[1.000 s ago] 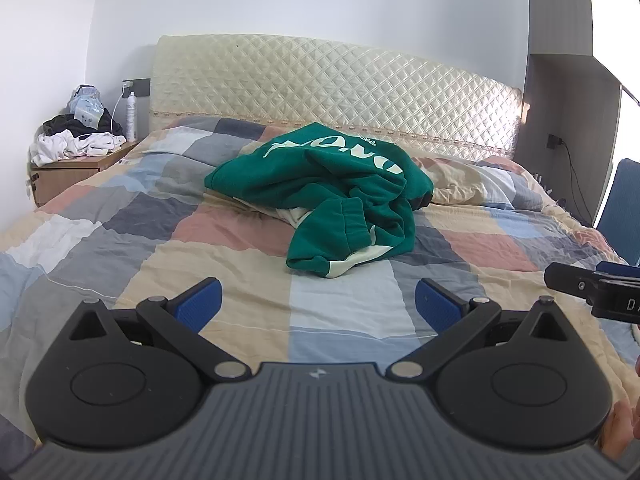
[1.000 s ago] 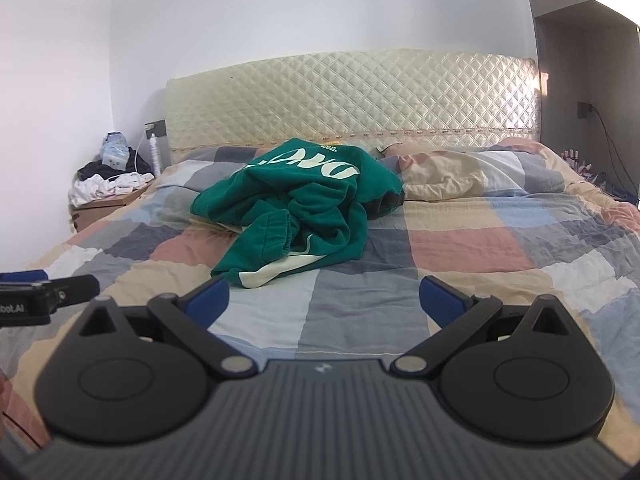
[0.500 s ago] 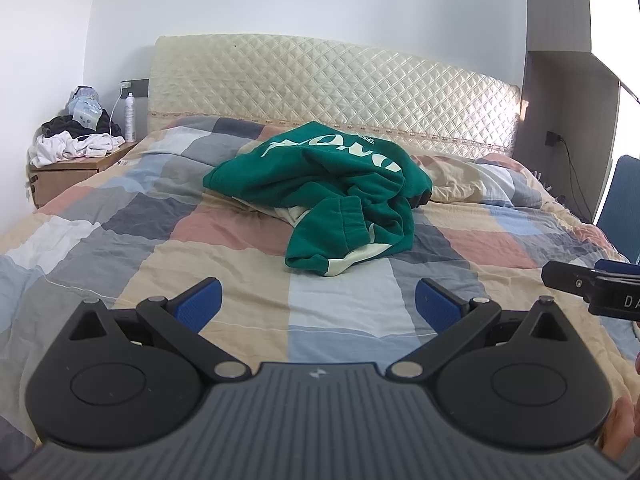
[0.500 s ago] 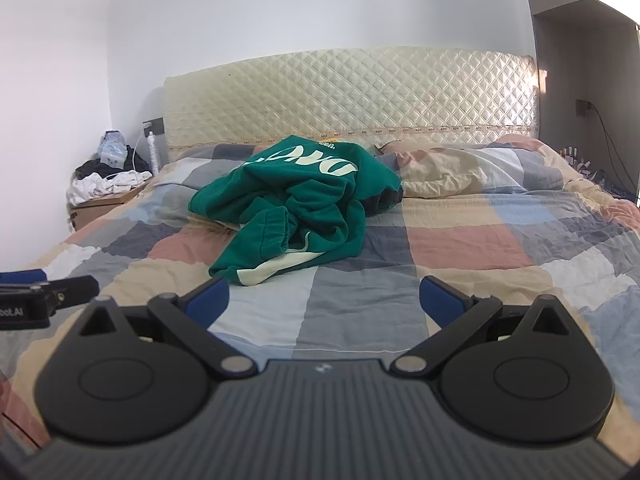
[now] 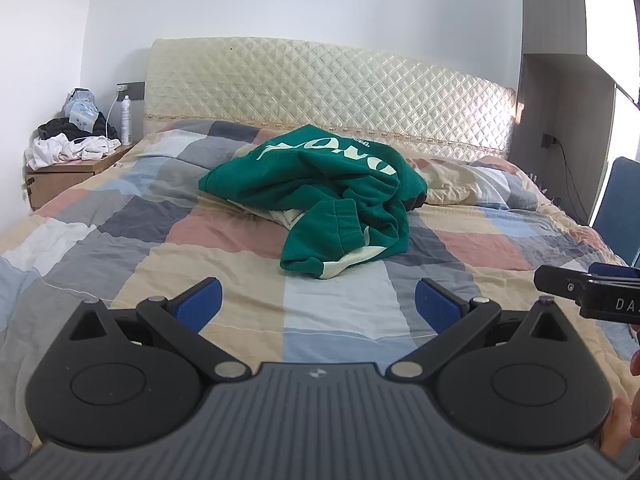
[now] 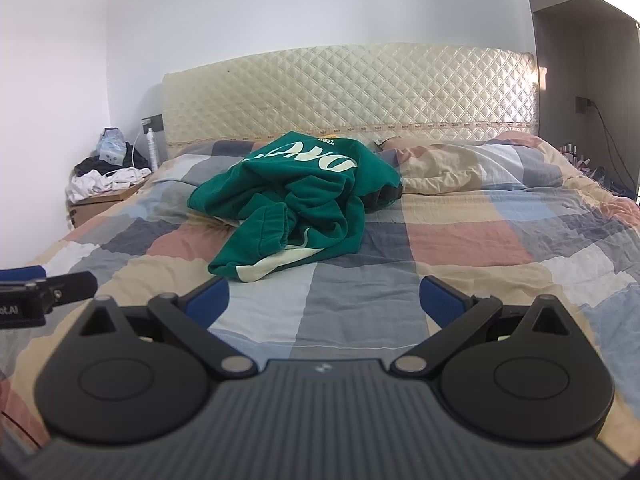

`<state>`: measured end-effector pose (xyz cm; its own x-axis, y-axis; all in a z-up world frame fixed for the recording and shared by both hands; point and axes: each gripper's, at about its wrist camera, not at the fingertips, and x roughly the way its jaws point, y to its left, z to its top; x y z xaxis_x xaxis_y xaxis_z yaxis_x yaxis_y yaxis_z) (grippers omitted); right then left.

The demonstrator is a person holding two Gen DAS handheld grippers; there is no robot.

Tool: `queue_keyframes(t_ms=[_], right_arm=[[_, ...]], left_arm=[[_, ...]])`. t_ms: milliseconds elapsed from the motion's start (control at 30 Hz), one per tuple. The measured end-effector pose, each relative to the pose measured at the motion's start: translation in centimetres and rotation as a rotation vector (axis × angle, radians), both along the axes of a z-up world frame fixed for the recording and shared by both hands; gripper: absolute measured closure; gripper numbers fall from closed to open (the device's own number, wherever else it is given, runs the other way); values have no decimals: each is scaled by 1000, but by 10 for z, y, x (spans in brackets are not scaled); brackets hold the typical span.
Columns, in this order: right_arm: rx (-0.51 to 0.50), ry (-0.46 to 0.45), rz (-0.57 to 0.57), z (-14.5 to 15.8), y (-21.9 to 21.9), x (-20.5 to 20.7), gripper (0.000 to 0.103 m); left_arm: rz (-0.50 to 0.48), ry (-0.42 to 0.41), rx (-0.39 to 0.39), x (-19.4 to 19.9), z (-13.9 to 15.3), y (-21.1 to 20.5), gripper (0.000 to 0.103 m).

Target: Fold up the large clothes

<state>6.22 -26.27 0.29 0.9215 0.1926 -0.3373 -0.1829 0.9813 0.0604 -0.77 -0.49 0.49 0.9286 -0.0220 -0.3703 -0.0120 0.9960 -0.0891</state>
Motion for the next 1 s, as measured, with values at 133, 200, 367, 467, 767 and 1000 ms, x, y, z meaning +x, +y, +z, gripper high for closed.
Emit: queue_keyframes(t_ms=[133, 200, 367, 467, 767, 1000], right_arm=[[-3, 5, -1, 0, 2, 1, 0], [-5, 6, -1, 0, 2, 0, 0], [-3, 11, -9, 0, 2, 1, 0], [-3, 13, -15, 0, 1, 1, 0], [-9, 25, -34, -1, 0, 4, 0], [3, 89, -74, -6, -3, 13, 0]], left_arm=[[-2, -1, -1, -1, -1, 0, 0], [-2, -2, 1, -1, -1, 0, 0], [0, 3, 0, 0, -1, 0, 0], [-2, 5, 2, 1, -2, 0, 0], [-5, 15, 4, 8, -5, -3, 0], [17, 47, -36, 34, 4, 0, 0]])
